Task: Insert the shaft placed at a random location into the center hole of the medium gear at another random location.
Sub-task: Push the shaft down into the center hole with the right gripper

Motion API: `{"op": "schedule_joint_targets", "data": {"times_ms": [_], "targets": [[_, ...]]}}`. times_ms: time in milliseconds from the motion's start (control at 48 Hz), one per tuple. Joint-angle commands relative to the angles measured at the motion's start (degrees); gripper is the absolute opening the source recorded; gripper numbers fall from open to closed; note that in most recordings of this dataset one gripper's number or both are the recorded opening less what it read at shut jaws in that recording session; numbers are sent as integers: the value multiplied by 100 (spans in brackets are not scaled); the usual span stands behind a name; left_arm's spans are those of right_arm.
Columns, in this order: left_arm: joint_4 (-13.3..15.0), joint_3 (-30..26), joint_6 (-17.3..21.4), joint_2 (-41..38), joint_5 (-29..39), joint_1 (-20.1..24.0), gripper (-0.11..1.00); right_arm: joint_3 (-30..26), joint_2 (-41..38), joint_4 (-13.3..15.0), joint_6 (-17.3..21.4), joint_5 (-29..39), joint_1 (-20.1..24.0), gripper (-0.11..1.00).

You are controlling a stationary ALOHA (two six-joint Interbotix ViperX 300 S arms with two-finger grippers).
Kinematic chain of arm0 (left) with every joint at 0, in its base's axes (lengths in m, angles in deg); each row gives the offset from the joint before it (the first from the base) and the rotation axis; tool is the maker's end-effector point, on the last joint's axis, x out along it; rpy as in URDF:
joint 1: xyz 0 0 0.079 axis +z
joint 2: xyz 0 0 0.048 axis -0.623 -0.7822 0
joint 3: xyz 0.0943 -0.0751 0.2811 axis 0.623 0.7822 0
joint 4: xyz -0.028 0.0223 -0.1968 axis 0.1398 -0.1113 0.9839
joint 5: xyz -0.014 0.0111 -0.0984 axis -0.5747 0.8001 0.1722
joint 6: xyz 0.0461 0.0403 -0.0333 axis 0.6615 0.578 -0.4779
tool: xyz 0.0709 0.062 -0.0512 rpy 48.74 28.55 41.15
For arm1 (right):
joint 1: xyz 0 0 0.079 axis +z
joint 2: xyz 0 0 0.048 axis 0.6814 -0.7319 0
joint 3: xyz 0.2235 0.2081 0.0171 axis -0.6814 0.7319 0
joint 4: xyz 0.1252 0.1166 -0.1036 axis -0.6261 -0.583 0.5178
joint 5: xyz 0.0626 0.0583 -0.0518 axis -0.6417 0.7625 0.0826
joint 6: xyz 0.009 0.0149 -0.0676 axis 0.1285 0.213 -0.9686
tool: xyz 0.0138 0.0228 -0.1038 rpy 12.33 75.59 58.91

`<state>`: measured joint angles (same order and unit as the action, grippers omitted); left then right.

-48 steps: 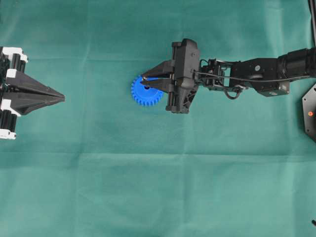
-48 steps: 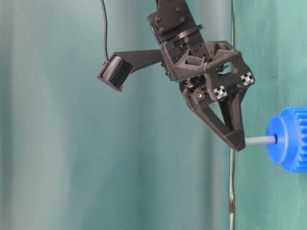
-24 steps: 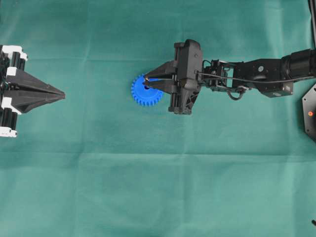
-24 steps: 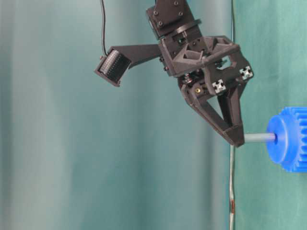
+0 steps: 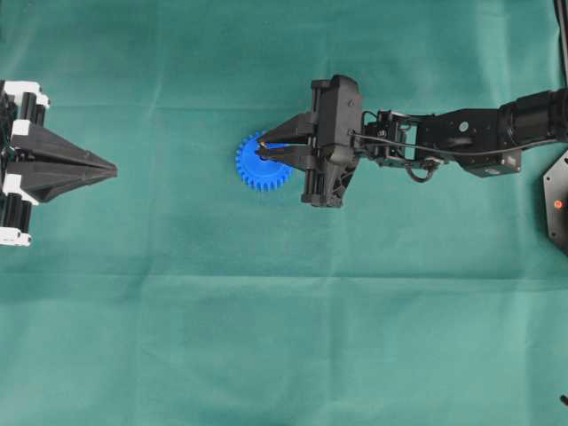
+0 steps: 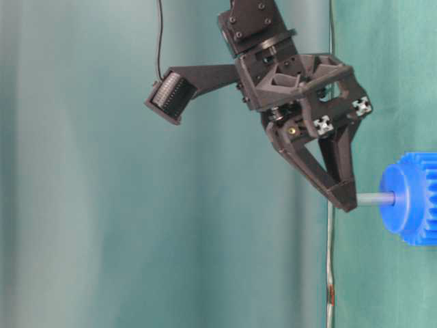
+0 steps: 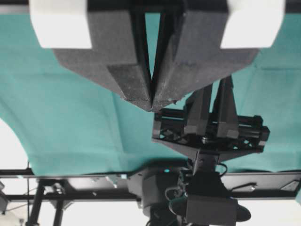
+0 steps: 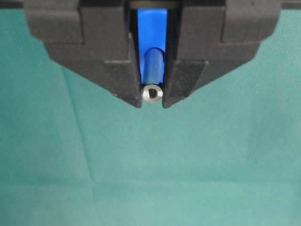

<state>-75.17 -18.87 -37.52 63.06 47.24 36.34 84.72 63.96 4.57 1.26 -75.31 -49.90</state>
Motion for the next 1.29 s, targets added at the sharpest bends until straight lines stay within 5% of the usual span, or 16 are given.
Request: {"op": "schedule_joint_targets", "data": {"times_ms": [0,959,1042,1209,1271], "targets": [[-18,-62,9,-35,-26,9,0,-79,53,0,-62,-105,-18,14],[-18,-62,0,-35,0,18,0,-149,-404,18,-62,-193,-9,15],[-18,-62,0,-35,0,18,0,-158,-396,0,-62,-211,-18,29],[-18,-62,0,-35,0,35,0,-141,-237,0,-53,-237,-9,78],[-9,-62,0,-35,9,35,0,-105,-114,0,-53,-237,-9,83]]}}
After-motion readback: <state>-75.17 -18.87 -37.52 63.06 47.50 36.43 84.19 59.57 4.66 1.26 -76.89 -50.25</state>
